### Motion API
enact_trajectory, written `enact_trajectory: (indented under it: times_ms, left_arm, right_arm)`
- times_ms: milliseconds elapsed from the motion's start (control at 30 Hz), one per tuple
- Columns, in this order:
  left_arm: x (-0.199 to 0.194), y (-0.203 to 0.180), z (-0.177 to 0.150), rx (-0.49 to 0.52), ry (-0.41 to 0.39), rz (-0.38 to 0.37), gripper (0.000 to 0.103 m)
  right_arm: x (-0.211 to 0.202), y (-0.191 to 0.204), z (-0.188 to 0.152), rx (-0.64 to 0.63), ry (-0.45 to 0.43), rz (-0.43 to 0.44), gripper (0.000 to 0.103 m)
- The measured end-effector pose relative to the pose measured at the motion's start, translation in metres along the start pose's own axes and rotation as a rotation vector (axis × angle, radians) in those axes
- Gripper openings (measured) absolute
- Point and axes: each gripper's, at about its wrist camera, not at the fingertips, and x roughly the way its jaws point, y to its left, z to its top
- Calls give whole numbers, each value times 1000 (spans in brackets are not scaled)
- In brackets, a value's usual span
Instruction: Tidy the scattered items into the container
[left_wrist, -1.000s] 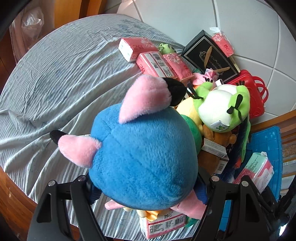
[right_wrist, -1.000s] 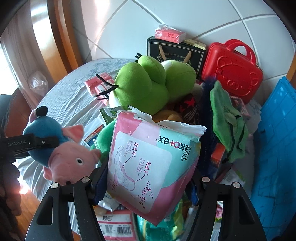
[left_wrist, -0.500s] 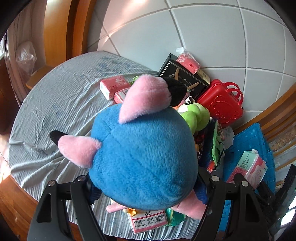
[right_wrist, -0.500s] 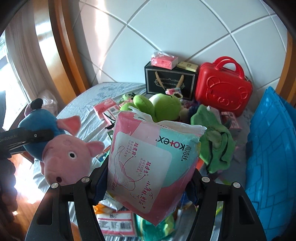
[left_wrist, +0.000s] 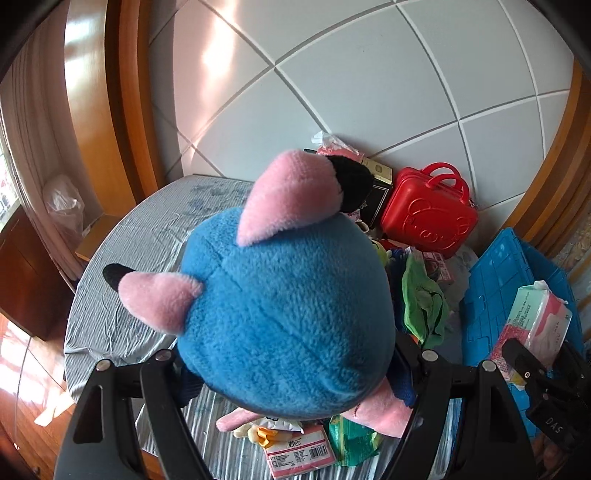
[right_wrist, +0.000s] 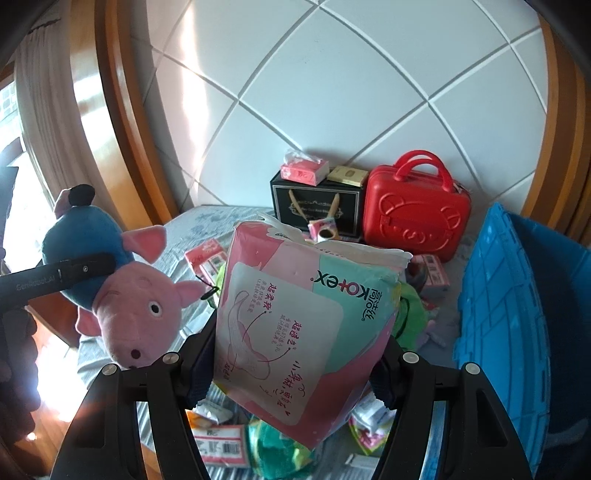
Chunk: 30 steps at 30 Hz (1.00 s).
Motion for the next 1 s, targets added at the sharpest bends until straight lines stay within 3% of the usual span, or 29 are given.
enact_trajectory:
  times_ms: [467, 1000]
  left_arm:
    - [-27, -104, -3, 90, -62, -21, 78]
    - [-48, -235, -6, 255, -95, -146, 78]
  right_arm:
    - [-57, -87, -11, 52, -57, -26, 68]
    - [-112, -172, -33, 163, -121, -75, 68]
